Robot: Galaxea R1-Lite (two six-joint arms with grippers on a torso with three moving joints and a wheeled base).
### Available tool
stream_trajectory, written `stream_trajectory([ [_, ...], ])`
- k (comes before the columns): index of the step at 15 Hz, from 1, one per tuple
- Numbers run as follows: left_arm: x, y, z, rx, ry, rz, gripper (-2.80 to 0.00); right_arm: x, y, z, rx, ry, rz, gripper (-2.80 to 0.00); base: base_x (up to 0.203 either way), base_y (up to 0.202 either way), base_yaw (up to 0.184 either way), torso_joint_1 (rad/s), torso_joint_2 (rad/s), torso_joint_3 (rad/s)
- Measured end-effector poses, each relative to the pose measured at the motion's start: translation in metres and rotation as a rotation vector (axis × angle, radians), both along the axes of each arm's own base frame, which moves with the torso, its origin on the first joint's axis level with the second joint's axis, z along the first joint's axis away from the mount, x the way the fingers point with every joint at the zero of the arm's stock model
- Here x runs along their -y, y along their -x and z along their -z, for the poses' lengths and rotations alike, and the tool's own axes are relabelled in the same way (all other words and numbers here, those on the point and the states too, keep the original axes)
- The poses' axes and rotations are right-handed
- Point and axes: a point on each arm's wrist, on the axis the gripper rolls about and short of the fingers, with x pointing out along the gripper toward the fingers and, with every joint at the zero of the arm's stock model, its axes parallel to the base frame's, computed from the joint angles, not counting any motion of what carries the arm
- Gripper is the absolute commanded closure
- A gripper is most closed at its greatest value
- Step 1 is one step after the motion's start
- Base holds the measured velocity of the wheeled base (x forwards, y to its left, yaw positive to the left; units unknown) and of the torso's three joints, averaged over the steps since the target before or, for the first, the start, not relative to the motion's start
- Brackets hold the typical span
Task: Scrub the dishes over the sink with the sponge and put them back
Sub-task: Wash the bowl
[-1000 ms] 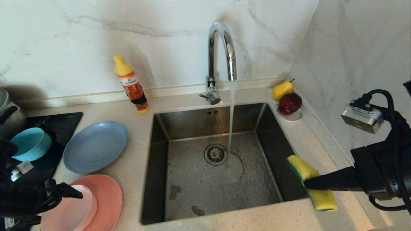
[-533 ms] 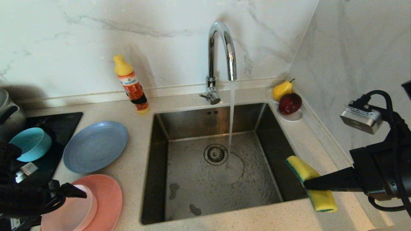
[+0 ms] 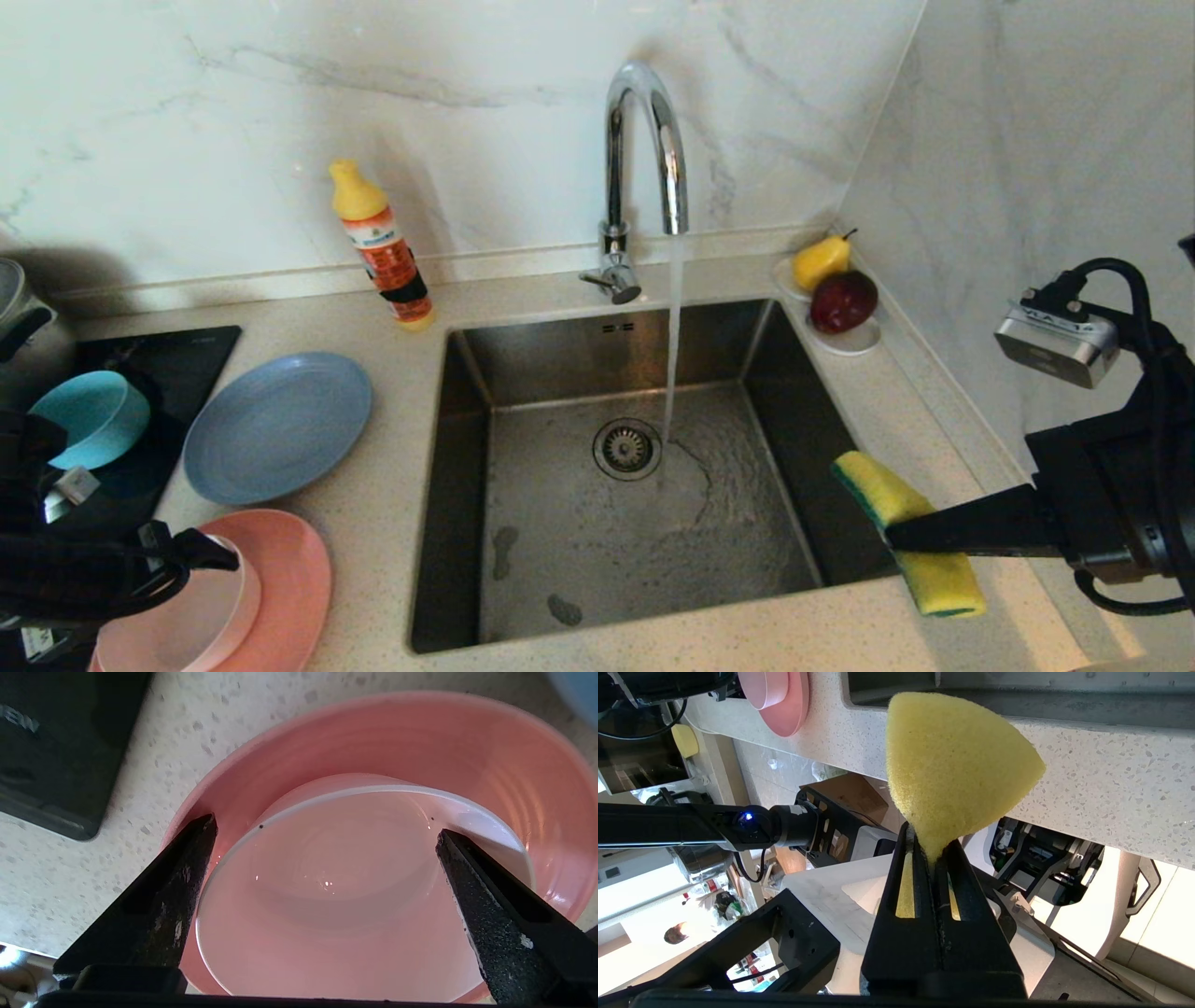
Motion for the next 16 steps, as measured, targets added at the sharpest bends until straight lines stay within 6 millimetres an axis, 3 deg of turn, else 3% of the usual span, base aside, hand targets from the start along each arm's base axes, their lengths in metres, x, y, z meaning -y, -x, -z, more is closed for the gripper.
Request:
stream_trajectory([
  [16, -0.0056, -0.0063, 0.007, 0.004, 0.014, -0.054, -2.8, -0.0006, -0.0011, -0.0019, 0.006, -0.003, -0.001, 0.0, 0.0, 0.0, 0.0, 0.0, 0.0, 0.0],
])
